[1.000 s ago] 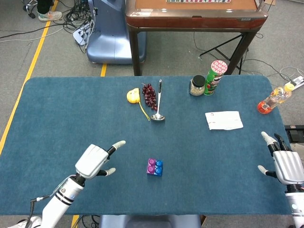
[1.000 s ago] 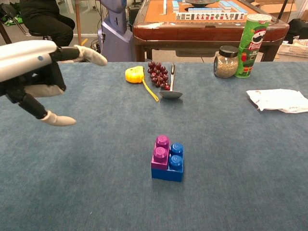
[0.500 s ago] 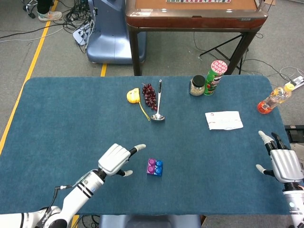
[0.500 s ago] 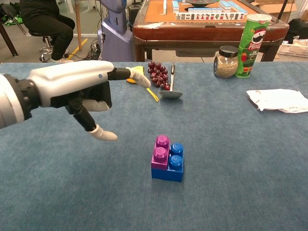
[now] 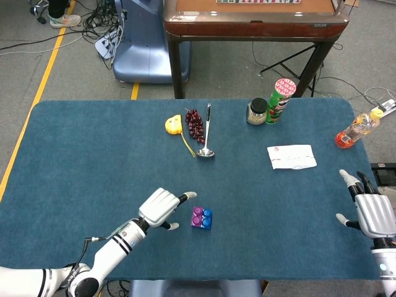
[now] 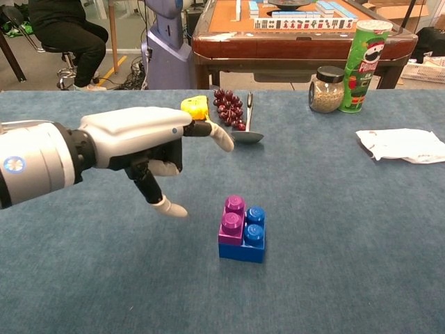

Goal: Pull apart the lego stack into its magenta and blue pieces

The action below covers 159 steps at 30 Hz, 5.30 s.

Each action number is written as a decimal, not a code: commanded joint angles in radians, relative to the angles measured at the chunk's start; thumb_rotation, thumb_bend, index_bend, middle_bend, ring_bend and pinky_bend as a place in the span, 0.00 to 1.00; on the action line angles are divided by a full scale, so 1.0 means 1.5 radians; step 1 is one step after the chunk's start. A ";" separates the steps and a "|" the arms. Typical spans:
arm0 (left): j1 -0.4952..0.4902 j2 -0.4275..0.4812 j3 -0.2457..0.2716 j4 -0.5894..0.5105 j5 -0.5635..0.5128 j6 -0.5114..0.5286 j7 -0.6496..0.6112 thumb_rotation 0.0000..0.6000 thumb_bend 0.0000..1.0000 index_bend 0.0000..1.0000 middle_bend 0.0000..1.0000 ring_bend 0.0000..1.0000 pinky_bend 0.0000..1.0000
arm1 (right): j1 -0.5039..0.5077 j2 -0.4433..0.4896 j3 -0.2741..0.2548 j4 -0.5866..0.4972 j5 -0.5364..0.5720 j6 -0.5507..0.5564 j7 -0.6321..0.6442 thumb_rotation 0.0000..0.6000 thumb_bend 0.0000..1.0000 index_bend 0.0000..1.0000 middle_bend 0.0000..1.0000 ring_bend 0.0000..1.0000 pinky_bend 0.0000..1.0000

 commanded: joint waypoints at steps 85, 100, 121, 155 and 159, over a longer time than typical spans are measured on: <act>-0.204 -0.145 0.045 0.110 -0.243 0.039 0.139 1.00 0.01 0.36 1.00 0.97 1.00 | 0.001 -0.027 -0.010 0.050 0.006 -0.020 0.042 1.00 0.00 0.11 0.21 0.19 0.41; -0.207 -0.150 0.052 0.117 -0.244 0.043 0.137 1.00 0.01 0.41 1.00 0.97 1.00 | 0.002 -0.030 -0.011 0.054 0.004 -0.023 0.045 1.00 0.00 0.11 0.21 0.19 0.41; -0.200 -0.149 0.055 0.120 -0.224 0.048 0.119 1.00 0.01 0.54 1.00 0.97 1.00 | 0.004 -0.032 -0.009 0.056 0.004 -0.025 0.050 1.00 0.00 0.11 0.21 0.19 0.41; -0.144 -0.087 0.041 0.040 -0.171 0.135 0.106 1.00 0.01 0.57 1.00 0.97 1.00 | 0.063 -0.043 0.019 -0.013 -0.012 -0.061 0.019 1.00 0.00 0.14 0.34 0.29 0.49; -0.142 -0.085 0.053 0.055 -0.172 0.134 0.125 1.00 0.01 0.57 1.00 0.97 1.00 | 0.070 -0.046 0.019 -0.020 -0.007 -0.070 0.006 1.00 0.00 0.14 0.34 0.29 0.49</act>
